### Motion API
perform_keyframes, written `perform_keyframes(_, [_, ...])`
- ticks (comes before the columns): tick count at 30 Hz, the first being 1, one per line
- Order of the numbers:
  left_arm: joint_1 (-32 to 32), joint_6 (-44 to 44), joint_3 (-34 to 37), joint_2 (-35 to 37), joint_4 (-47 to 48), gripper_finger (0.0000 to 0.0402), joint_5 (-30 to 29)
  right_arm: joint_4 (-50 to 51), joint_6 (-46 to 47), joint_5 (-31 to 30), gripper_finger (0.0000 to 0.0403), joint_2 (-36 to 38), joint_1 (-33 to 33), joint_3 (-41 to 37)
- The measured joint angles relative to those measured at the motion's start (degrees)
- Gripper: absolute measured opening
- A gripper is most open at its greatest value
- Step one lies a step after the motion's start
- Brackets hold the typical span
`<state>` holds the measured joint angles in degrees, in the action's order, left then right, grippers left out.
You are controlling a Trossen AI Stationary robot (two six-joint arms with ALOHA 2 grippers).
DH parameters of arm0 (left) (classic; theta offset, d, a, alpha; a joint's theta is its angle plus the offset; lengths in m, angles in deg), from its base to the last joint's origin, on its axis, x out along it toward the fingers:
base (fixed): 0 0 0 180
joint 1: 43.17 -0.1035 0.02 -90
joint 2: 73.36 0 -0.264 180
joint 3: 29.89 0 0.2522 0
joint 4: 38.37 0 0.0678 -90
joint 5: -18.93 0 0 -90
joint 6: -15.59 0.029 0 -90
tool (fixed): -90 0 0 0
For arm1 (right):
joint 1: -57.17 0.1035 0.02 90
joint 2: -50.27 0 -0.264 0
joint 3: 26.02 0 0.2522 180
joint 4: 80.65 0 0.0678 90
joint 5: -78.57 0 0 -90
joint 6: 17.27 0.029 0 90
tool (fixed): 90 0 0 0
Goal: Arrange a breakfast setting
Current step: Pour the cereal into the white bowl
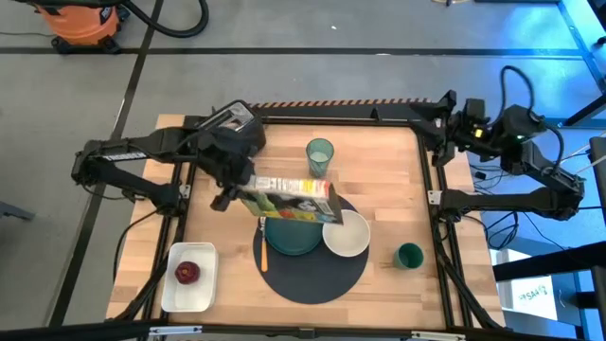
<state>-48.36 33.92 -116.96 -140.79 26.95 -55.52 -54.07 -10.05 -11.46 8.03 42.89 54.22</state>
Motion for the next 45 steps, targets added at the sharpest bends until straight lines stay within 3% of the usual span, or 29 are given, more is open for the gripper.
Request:
perform_keyframes(12, [7.0, 0.2, -0.7, -8.2, -0.1, 0.0187, -12.3, 5.6, -0.3, 0.0, 0.0225, -1.5, 0.0, 0.0])
perform_keyframes(19, [9.0, 2.3, -8.3, -13.7, 4.7, 0.0189, -18.0, 7.6, -1.4, 0.0, 0.0225, -1.6, 0.0, 0.0])
perform_keyframes(25, [9.5, 6.8, -15.9, -19.1, 12.9, 0.0189, -20.1, 10.3, -0.8, 0.0, 0.0225, -1.5, 0.0, 0.0])
perform_keyframes(32, [10.3, 10.7, -24.6, -25.5, 14.9, 0.0190, -20.9, 12.9, 0.8, 0.1, 0.0225, -1.5, 0.0, 0.0])
perform_keyframes(36, [11.3, 14.8, -29.7, -28.9, 18.7, 0.0190, -24.4, 13.6, 1.8, 0.6, 0.0225, -1.5, 0.0, 0.0])
perform_keyframes(45, [12.4, 20.7, -32.7, -32.9, 22.1, 0.0190, -29.0, 14.4, 1.9, 1.1, 0.0225, -1.5, 0.0, 0.0])
